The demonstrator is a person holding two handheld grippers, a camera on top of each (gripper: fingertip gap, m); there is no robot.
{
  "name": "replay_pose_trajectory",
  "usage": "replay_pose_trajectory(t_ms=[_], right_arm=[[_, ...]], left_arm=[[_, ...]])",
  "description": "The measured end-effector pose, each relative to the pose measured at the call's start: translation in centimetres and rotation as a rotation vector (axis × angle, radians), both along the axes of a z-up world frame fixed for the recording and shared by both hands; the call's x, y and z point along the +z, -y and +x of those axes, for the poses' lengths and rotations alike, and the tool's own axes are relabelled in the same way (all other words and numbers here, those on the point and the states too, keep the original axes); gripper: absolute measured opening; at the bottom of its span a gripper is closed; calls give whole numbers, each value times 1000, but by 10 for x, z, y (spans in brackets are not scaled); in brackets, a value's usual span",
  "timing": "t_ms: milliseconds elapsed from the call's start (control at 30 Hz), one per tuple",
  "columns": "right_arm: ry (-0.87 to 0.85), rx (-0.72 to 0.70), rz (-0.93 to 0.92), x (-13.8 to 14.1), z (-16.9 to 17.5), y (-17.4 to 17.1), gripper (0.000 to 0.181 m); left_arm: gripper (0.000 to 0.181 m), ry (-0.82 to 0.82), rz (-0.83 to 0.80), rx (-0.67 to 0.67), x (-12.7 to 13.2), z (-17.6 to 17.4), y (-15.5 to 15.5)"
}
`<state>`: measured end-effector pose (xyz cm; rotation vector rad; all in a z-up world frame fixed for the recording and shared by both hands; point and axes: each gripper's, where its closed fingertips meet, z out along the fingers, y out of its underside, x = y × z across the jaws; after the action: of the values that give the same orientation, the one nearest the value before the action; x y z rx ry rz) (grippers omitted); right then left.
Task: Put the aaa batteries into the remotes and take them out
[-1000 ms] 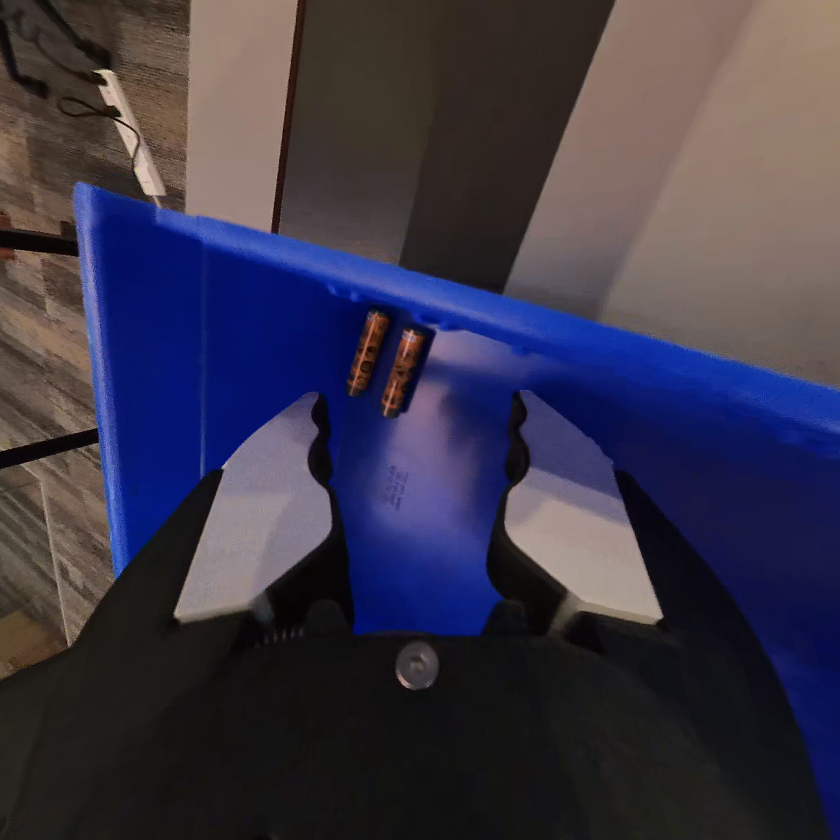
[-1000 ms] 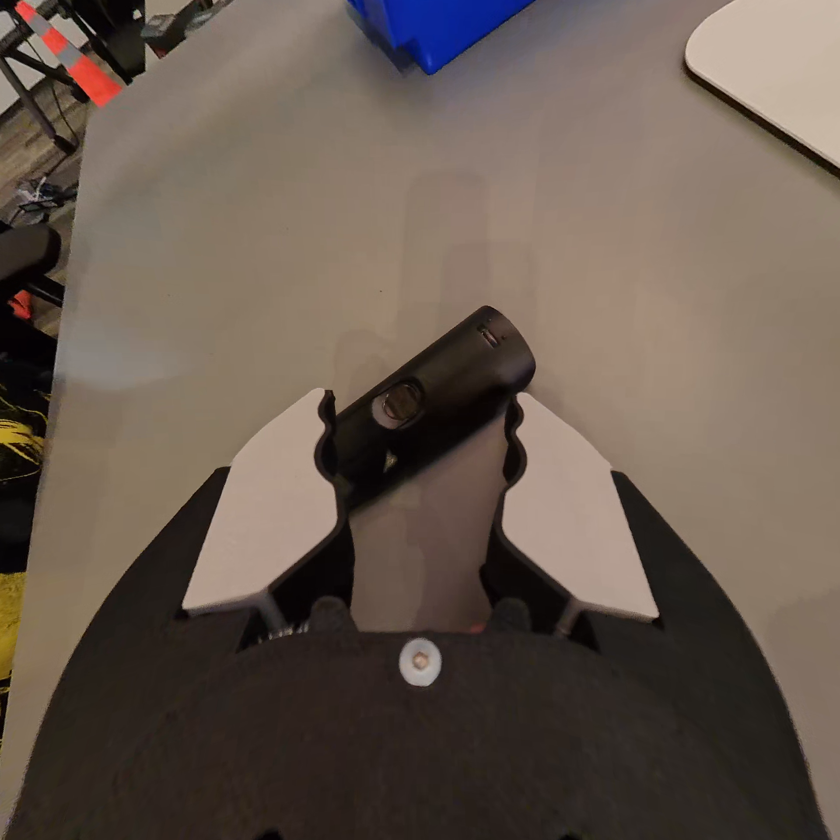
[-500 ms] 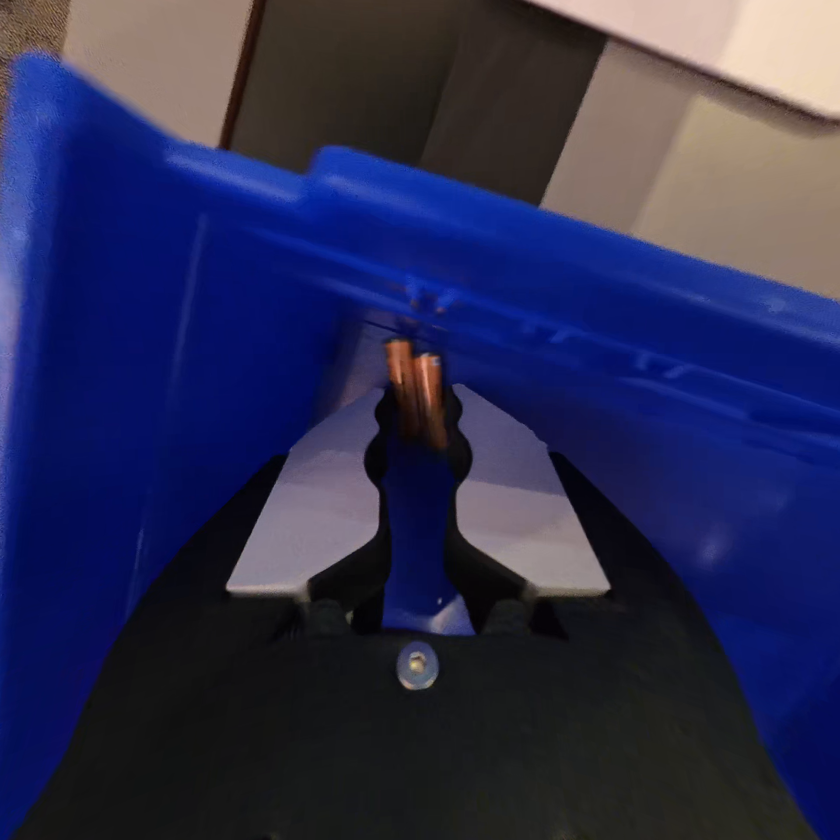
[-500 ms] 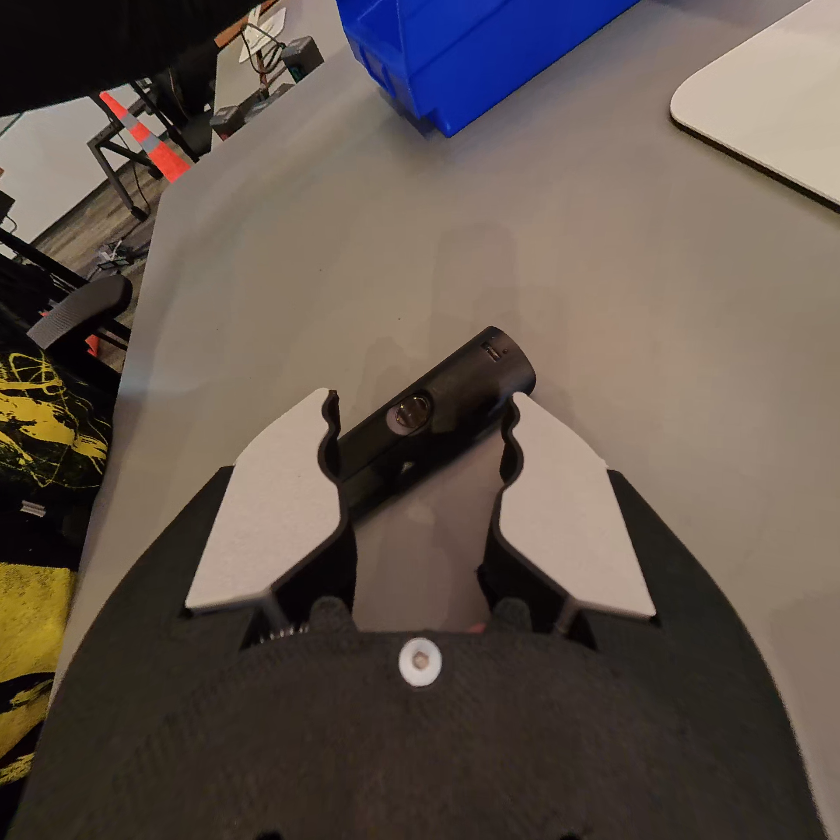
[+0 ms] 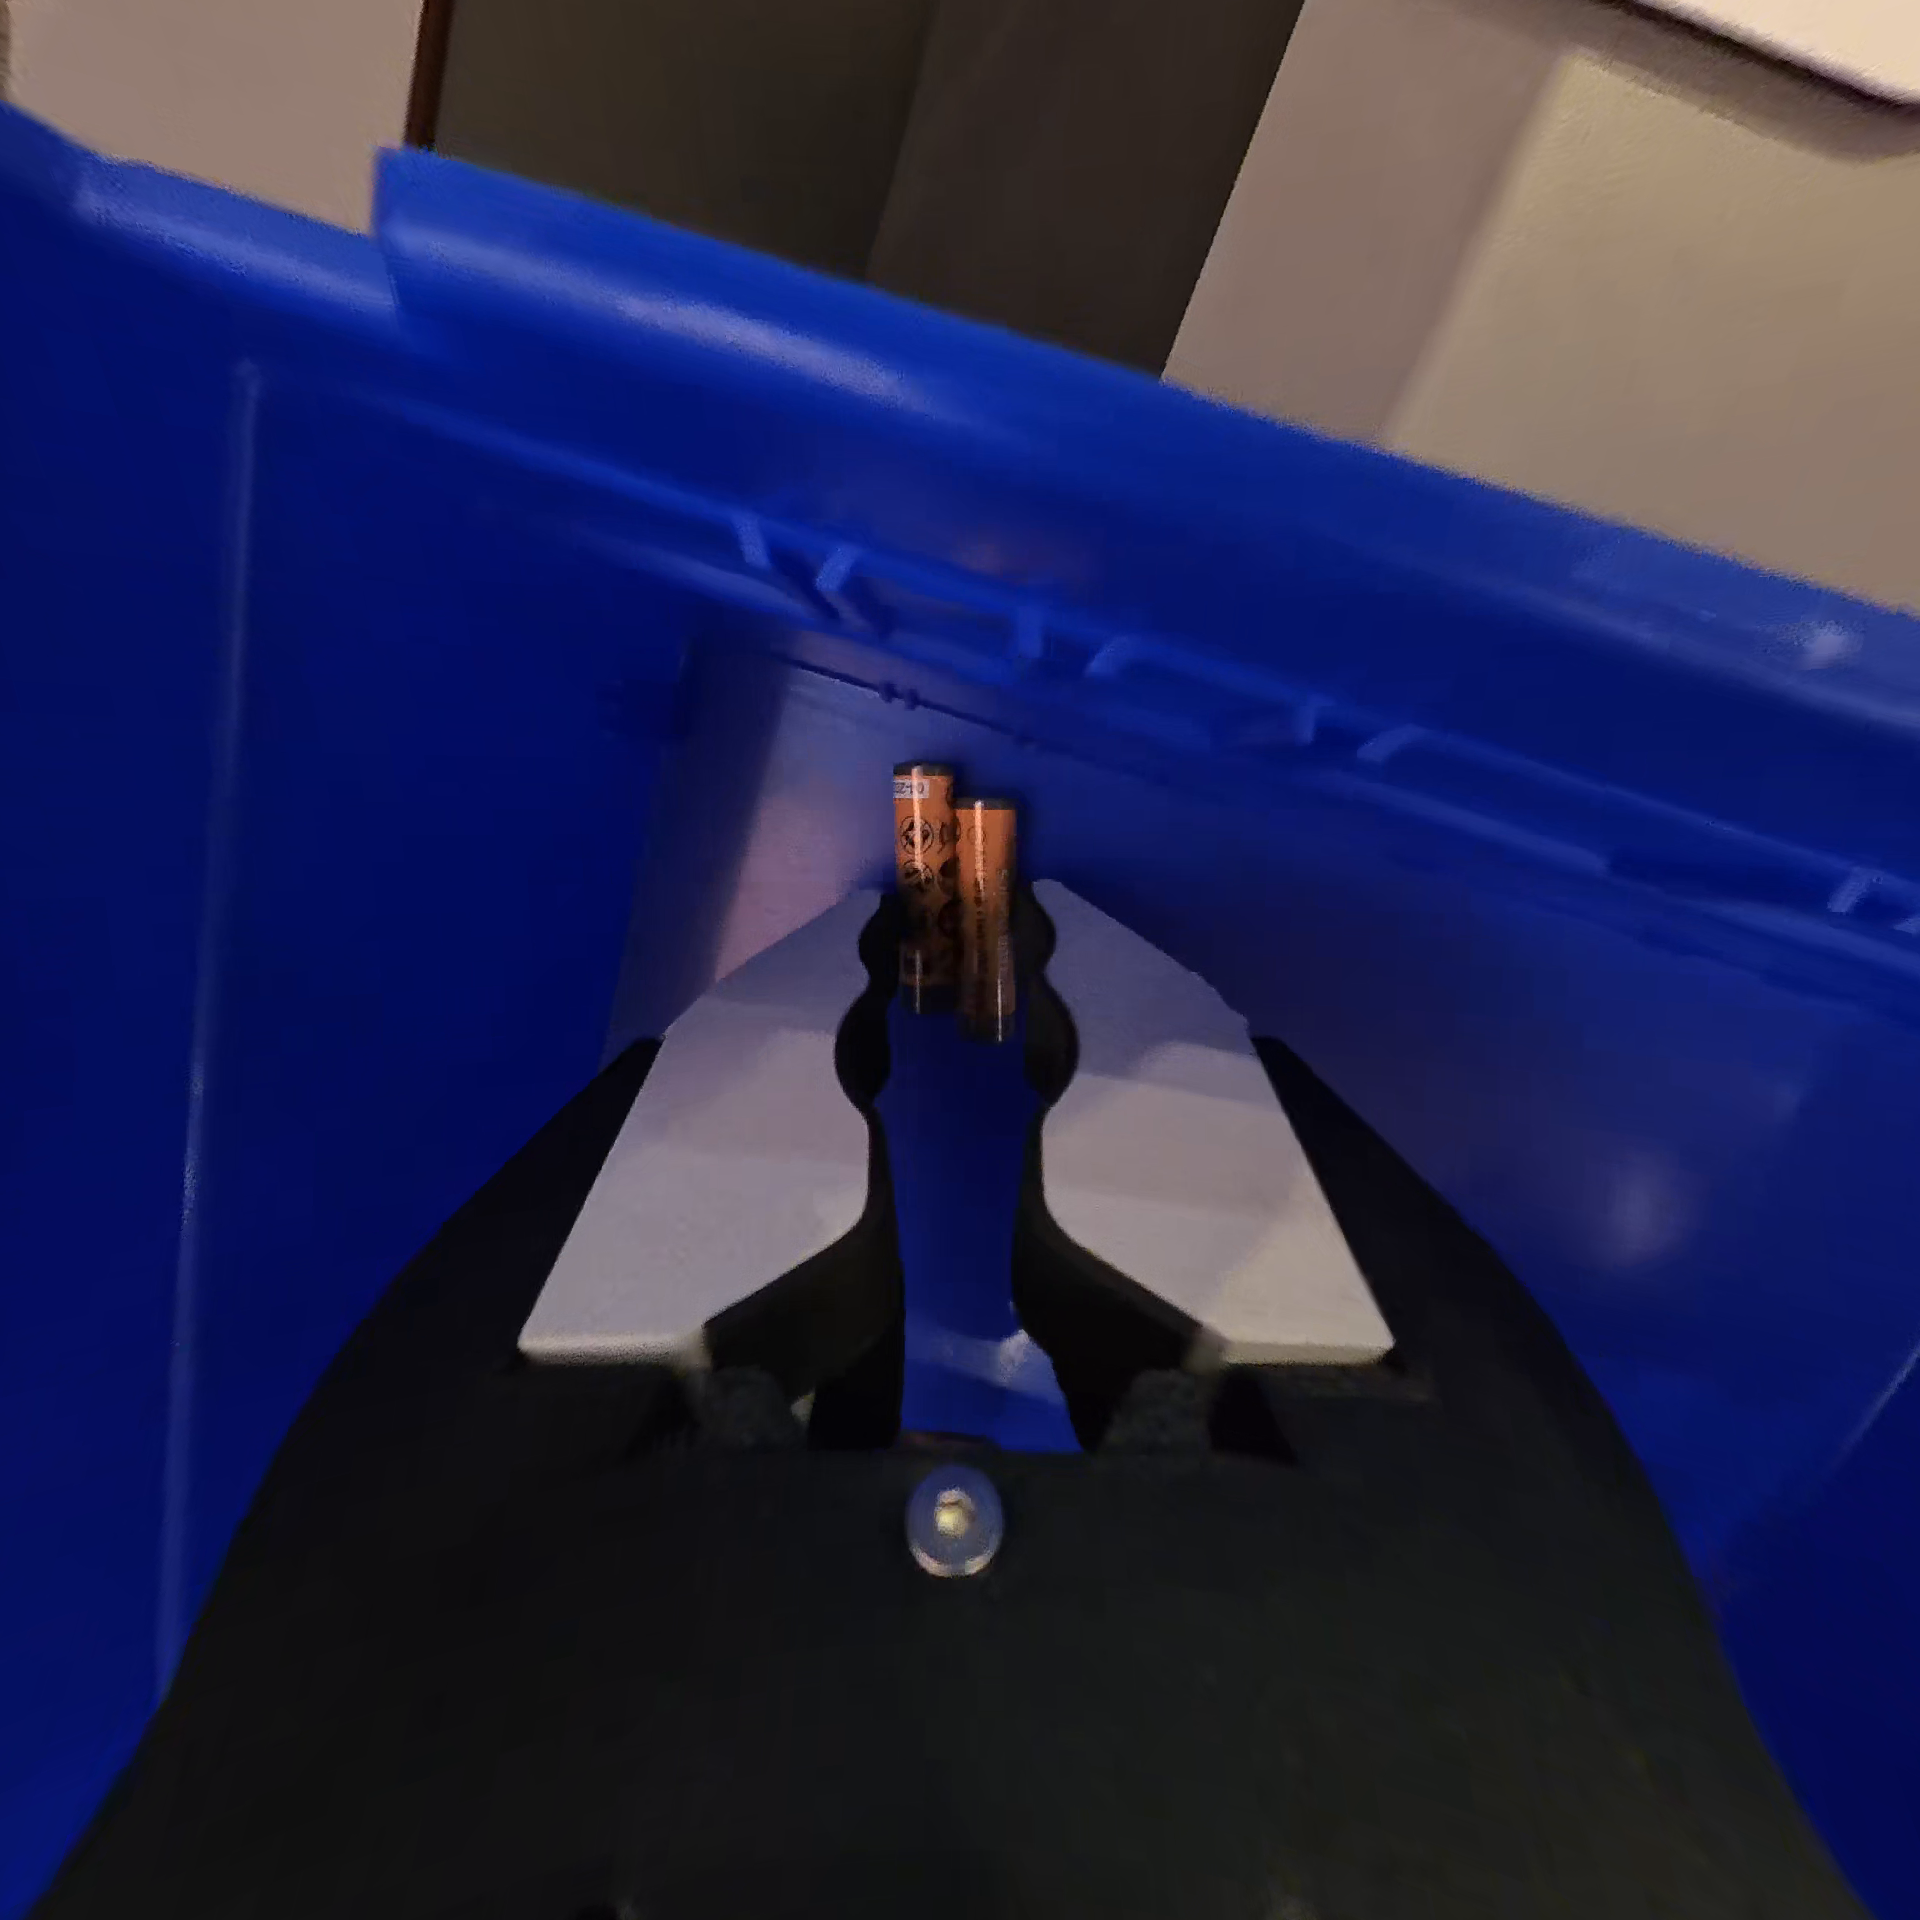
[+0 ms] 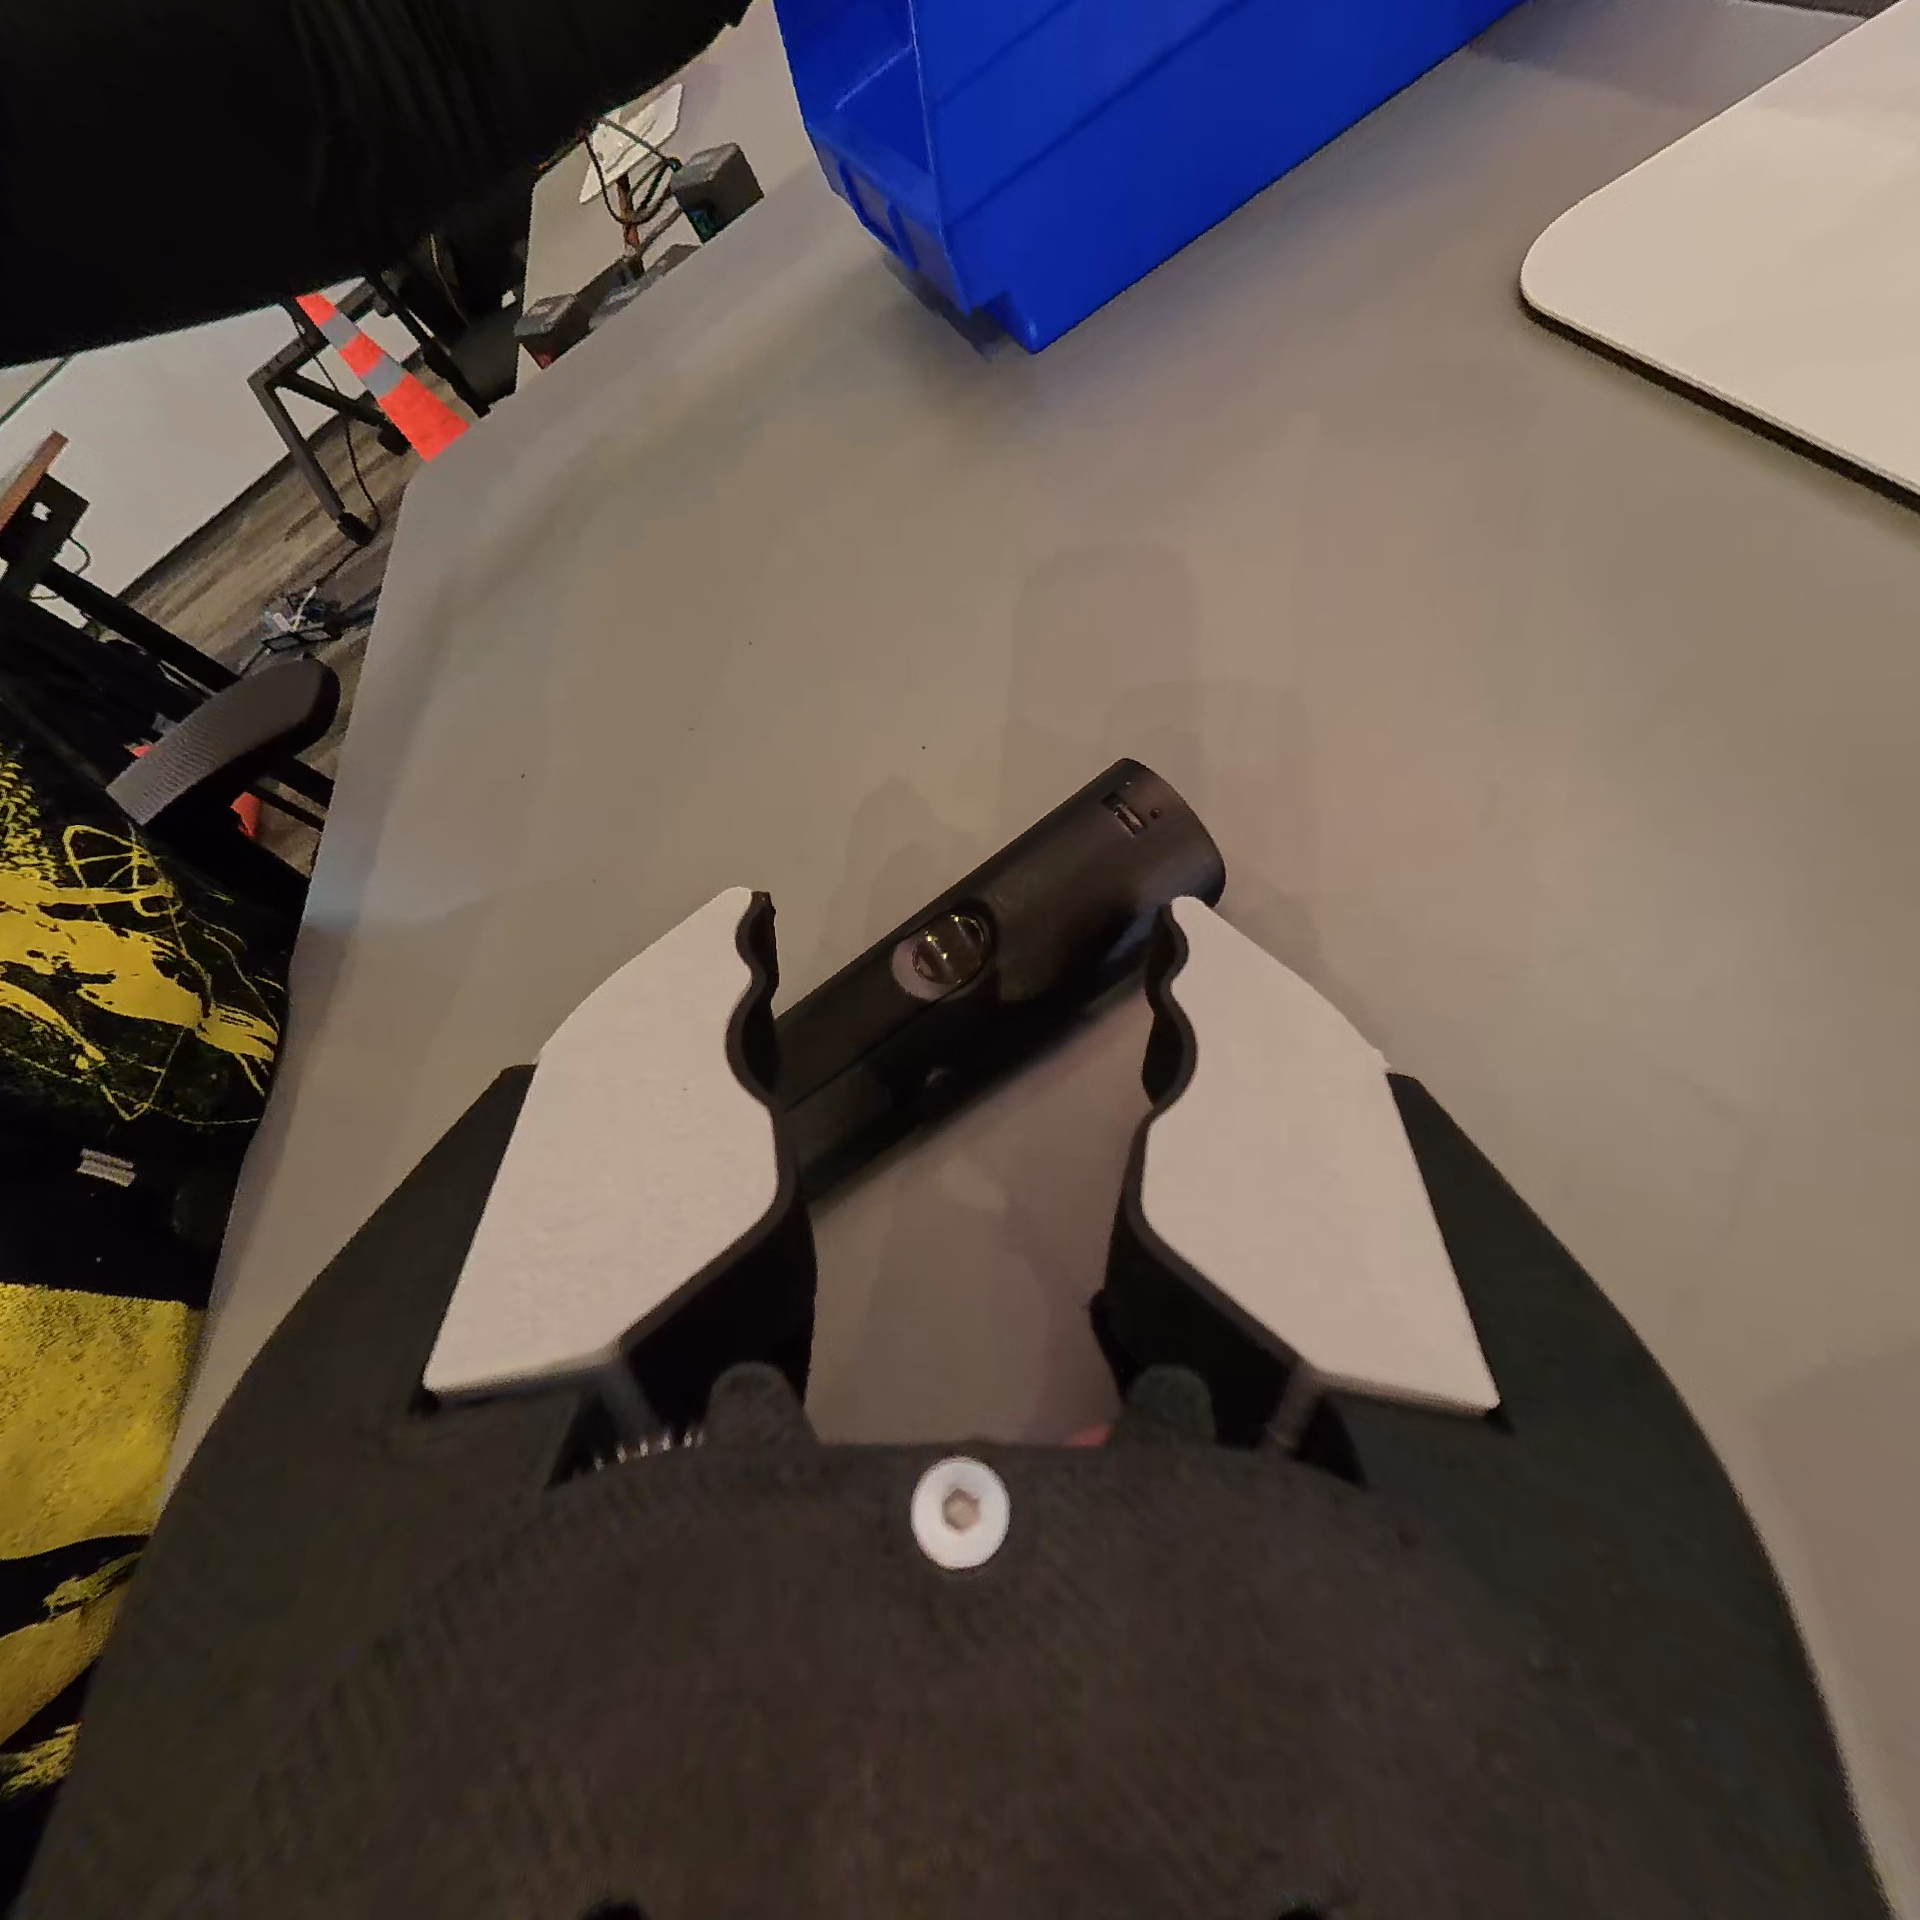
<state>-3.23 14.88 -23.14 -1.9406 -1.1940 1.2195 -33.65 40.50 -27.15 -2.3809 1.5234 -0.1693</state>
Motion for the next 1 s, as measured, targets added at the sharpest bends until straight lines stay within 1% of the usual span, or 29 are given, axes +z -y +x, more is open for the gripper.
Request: replay_pose_trajectory(t_ms=[100,133,167,200,300,333,400,433,467,533,567,600,633,700,733,800,867,900,933,967,1000], right_arm=[[2,2,0,0,0,1,68],[3,3,4,0,0,1,68],[5,4,6,0,0,1,68],[6,5,5,-1,0,1,68],[0,8,1,0,0,2,68],[-2,6,1,0,0,2,68],[-1,6,2,0,0,1,68],[0,6,2,0,0,2,68],[1,6,3,0,0,1,68],[0,5,1,0,0,1,68],[-2,5,-1,0,0,1,68],[-5,4,-3,1,0,1,68],[-6,4,-4,1,0,1,68],[-5,5,-2,1,0,1,68],[-4,7,-4,0,0,1,68],[-6,8,-6,1,0,2,68],[-12,7,-11,1,0,2,68],[-13,7,-12,1,0,2,68],[-13,7,-13,1,0,2,68],[-12,8,-13,1,0,2,68],[-11,10,-13,1,0,2,68]], left_arm=[[22,5,45,-12,6,1,4],[2,20,72,-17,13,2,4],[1,63,94,-17,23,6,3],[0,53,105,-13,28,3,3],[1,-4,58,-37,19,-2,13],[1,-30,79,-35,18,-5,10],[21,-18,109,19,23,-9,0],[28,-28,141,58,24,-14,-8],[36,-47,173,64,21,-18,-14],[60,-127,219,35,8,-25,-21],[53,-109,244,16,7,-20,-25],[60,-95,259,12,7,-16,-29],[56,-108,246,17,6,-17,-31],[47,-57,160,30,2,-13,-31],[42,-33,145,49,1,-13,-34],[37,-27,189,5,1,-13,-39],[31,26,167,45,1,-13,-41],[33,54,159,58,2,-12,-41],[28,65,158,72,1,-13,-40],[16,40,75,55,-7,-15,-28],[14,98,56,57,-6,-8,-22]])
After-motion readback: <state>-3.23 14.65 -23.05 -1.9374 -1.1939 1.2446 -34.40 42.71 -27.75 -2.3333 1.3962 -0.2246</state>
